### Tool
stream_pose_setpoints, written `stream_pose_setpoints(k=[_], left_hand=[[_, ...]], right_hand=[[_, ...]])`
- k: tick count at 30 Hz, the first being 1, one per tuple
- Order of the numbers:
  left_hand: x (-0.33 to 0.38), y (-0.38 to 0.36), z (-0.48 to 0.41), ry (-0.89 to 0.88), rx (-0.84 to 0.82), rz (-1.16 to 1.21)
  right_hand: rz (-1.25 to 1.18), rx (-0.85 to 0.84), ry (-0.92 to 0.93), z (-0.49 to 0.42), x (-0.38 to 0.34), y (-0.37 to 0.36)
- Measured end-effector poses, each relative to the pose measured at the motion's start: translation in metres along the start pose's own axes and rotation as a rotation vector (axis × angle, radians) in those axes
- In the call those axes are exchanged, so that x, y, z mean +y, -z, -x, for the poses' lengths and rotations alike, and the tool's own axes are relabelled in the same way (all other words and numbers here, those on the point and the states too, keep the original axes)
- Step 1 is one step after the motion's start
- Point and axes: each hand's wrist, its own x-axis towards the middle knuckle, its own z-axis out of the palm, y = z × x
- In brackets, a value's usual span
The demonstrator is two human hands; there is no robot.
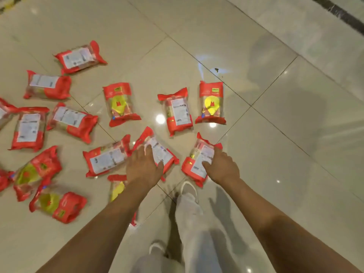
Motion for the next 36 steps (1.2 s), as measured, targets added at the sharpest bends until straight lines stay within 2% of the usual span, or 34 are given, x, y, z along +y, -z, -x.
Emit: stream_pose_setpoints(k=[5, 9, 12, 15, 18, 20, 23, 26, 29, 32, 36], left_hand=[[-0.018, -0.123, -0.099, 0.178, -0.095, 0.159], [-0.036, -0.199, -0.157, 0.314, -0.106, 0.344], [-0.055, -0.258, -0.199, 0.457, -0.143, 0.561], [-0.074, -0.306, -0.237, 0.578, -0.098, 0.882], [-0.083, -0.328, -0.257, 0.686, -0.103, 1.126], [-0.083, -0.331, -0.263, 0.726, -0.104, 1.245], [-0.079, -0.330, -0.264, 0.707, -0.082, 1.338], [-0.069, -0.323, -0.255, 0.667, -0.048, 1.325], [-0.072, -0.308, -0.236, 0.567, 0.033, 1.233], [-0.069, -0.256, -0.198, 0.445, 0.117, 1.141], [-0.053, -0.129, -0.125, 0.272, 0.234, 1.109]], right_hand=[[-0.036, -0.045, -0.098, -0.102, 0.045, -0.102], [-0.119, -0.039, -0.172, -0.173, 0.069, -0.173], [-0.292, -0.019, -0.246, -0.226, 0.086, -0.221], [-0.502, 0.028, -0.294, -0.259, 0.090, -0.248], [-0.719, 0.060, -0.342, -0.280, 0.099, -0.266], [-0.892, 0.057, -0.378, -0.288, 0.107, -0.275], [-1.029, -0.043, -0.431, -0.294, 0.110, -0.279], [-0.930, 0.015, -0.429, -0.288, 0.102, -0.274], [-0.790, 0.156, -0.291, -0.261, 0.086, -0.249], [-0.744, 0.232, -0.196, -0.215, 0.067, -0.201], [-0.707, 0.328, -0.020, -0.123, 0.019, -0.093]])
